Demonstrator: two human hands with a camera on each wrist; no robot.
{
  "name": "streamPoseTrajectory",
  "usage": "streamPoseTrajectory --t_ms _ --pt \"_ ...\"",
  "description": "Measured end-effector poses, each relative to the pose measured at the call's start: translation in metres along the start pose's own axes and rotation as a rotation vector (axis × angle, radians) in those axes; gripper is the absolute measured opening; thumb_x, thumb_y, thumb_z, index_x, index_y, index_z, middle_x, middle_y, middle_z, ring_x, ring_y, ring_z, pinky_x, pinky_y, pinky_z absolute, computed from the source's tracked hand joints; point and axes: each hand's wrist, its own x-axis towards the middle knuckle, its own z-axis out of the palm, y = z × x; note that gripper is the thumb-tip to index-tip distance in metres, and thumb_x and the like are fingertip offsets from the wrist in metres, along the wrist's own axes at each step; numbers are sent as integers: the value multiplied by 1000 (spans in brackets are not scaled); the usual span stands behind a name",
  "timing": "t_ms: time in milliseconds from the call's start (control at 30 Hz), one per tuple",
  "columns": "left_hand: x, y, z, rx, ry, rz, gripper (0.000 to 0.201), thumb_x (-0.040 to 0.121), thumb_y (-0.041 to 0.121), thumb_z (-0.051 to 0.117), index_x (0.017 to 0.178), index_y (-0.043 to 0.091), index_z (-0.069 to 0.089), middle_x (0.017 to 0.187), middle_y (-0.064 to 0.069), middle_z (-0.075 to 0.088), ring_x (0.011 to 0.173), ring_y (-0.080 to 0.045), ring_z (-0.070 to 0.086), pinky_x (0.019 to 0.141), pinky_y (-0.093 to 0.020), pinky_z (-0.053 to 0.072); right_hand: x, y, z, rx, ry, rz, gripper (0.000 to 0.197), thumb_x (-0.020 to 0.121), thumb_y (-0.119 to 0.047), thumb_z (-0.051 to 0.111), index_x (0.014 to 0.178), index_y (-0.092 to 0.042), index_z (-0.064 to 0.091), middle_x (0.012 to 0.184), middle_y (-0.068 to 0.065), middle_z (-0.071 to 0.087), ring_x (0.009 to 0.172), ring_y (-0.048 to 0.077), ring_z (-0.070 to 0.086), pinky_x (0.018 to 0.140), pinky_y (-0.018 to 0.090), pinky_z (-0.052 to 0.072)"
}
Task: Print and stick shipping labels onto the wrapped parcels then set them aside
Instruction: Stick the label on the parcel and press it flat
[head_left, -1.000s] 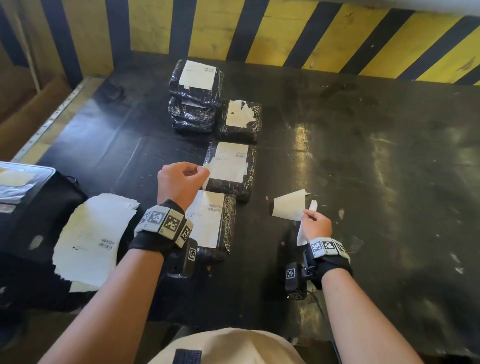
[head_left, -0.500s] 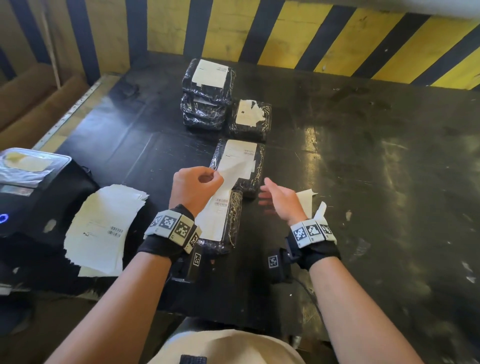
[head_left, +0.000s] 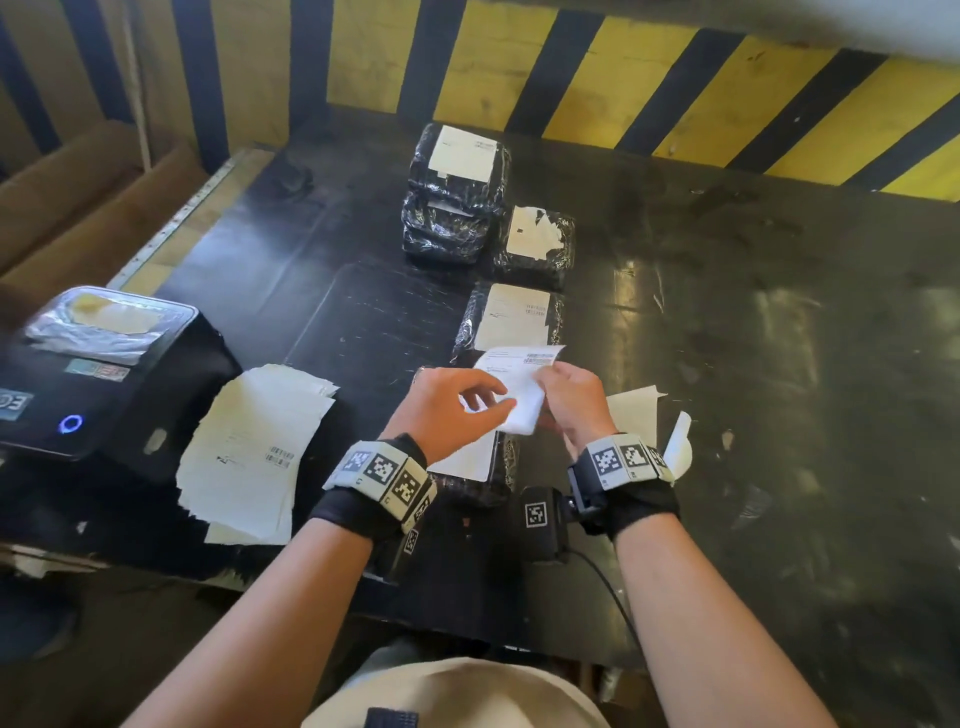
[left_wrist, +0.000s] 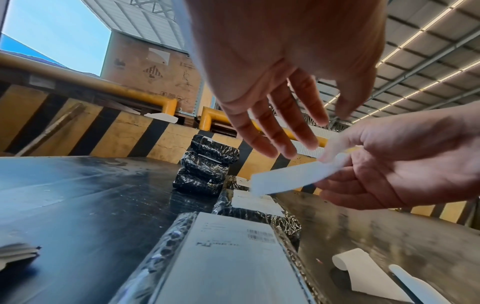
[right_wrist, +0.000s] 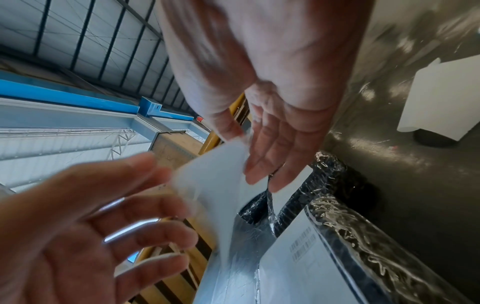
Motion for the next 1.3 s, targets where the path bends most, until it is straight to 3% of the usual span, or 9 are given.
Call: streamPoseTrajectory --t_ms 200,300,400,533,700,867,1000,1133,1300 --pt "-9 -30 -20 -31 72 -186 34 92 39 58 118 17 63 102 4 64 86 -10 60 79 -22 52 -11 5 9 -123 40 -78 35 86 -30 54 95 3 64 108 25 63 73 20 45 58 29 31" --pt "-8 -48 -23 -41 -28 -350 38 96 37 51 125 15 59 110 -3 65 96 -15 60 91 -31 50 -19 7 18 -82 -9 -67 21 91 -27 56 87 -15 72 105 3 72 93 20 60 78 36 46" --pt "-9 -56 -24 -161 -84 -377 34 99 33 48 123 12 60 102 -6 69 86 -14 63 85 -33 55 -25 12 27 -71 -38 -57 18 95 -21 55 85 -24 70 107 -8 69 102 13 61 91 33 46" --pt "-8 -67 -31 -207 -93 -390 31 98 29 51 120 9 60 94 -4 68 81 -14 66 79 -32 58 -33 17 39 -62 -42 -45 18 96 -18 55 86 -23 68 107 -4 69 91 5 61 78 20 49" --pt "-9 -79 -35 -265 -162 -429 17 96 27 54 107 14 54 110 -9 67 90 -19 69 76 -38 60 -41 22 52 -141 31 -50 19 96 -18 55 101 -9 71 112 5 69 96 19 63 85 27 50" --pt "-6 -83 -31 -250 -214 -455 13 96 25 54 103 14 53 106 -10 68 82 -20 71 70 -40 61 -37 34 56 -301 48 -63 24 94 -23 56 96 -5 72 100 11 72 72 10 54 57 22 39" --pt "1 -85 -23 -238 -231 -461 13 97 25 53 103 13 53 107 -10 68 79 -19 71 67 -36 61 -28 36 52 -321 88 -45 23 95 -27 55 100 -16 74 92 4 73 76 16 59 61 23 42" --pt "9 -86 -18 -216 -221 -481 12 97 26 52 102 15 52 111 -10 68 83 -19 70 68 -33 61 -15 38 47 -360 94 -33 31 95 -30 55 99 -3 72 101 15 72 75 25 63 64 27 45" --pt "18 -91 -13 -202 -217 -532 9 97 25 52 101 17 52 113 -10 67 89 -20 70 67 -33 61 -3 38 49 -323 88 -49 20 93 -24 61 111 -18 68 91 5 73 87 24 69 77 39 56"
